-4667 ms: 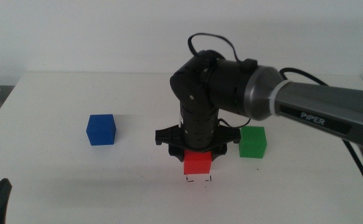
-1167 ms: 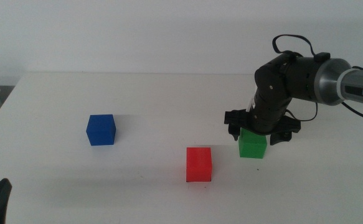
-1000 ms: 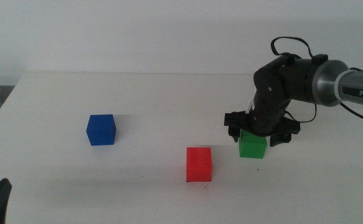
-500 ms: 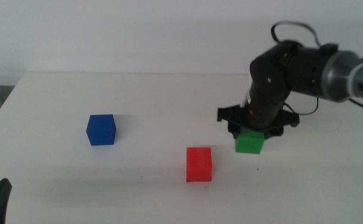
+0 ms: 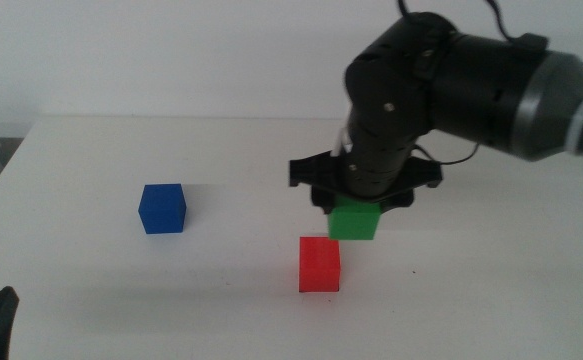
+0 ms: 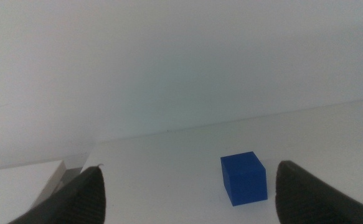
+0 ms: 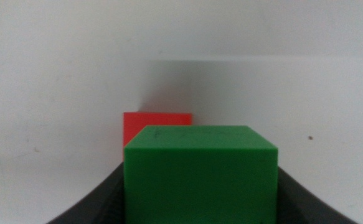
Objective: Stack red cubes first, then green, then blue cubes in a specific spot.
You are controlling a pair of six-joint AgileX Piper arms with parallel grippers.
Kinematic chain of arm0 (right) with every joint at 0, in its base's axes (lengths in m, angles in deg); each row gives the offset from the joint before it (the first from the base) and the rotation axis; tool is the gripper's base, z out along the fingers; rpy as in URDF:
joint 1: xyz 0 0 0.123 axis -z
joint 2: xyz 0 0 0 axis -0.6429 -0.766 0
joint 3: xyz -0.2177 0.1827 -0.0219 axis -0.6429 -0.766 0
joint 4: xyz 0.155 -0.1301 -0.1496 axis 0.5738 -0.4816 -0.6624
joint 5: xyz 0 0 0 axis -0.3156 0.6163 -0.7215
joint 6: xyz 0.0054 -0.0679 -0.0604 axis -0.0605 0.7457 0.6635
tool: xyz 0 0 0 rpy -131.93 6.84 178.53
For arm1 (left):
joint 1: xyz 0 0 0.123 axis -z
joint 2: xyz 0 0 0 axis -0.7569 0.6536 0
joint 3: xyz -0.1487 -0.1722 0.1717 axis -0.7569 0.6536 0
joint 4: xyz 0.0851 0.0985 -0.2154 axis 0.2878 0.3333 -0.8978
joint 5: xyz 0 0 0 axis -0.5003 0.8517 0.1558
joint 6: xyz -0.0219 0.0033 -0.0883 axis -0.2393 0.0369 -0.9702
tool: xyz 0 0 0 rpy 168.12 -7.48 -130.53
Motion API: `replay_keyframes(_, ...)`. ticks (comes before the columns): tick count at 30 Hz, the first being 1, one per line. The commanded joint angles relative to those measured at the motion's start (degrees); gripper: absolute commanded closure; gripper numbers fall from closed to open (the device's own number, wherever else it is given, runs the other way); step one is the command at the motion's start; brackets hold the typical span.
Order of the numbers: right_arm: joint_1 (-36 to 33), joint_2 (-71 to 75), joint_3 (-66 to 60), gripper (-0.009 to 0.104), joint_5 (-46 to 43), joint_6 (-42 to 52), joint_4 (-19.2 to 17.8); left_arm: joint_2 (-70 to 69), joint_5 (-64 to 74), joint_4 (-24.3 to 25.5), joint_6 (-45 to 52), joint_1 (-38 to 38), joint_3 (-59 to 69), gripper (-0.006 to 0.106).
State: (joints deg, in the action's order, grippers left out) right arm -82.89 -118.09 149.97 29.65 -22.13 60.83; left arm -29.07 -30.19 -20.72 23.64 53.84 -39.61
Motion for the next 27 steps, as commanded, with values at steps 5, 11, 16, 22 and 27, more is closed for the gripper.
replay_keyframes(5,-2.6,-3.8,4.0,0.091,2.0,-0.4,-0.7,-0.2,-0.4,-0.4,0.0,-0.1,0.0,0.007)
replay_keyframes(11,-3.4,-5.9,5.8,0.091,1.4,-0.4,-0.5,-0.2,-0.4,-0.4,0.0,-0.1,0.0,0.007)
replay_keyframes(16,-3.4,-7.0,5.8,0.091,1.4,-0.4,-0.5,-0.2,-0.4,-0.4,0.0,-0.1,0.0,0.007)
replay_keyframes(22,-3.4,-8.1,5.8,0.091,0.1,-0.4,-0.9,-0.2,-0.4,-0.4,0.0,-0.1,0.0,0.007)
replay_keyframes(27,-3.4,-8.9,5.8,0.091,0.0,-1.0,-0.9,-0.2,-0.4,-0.4,0.0,-0.1,0.0,0.007)
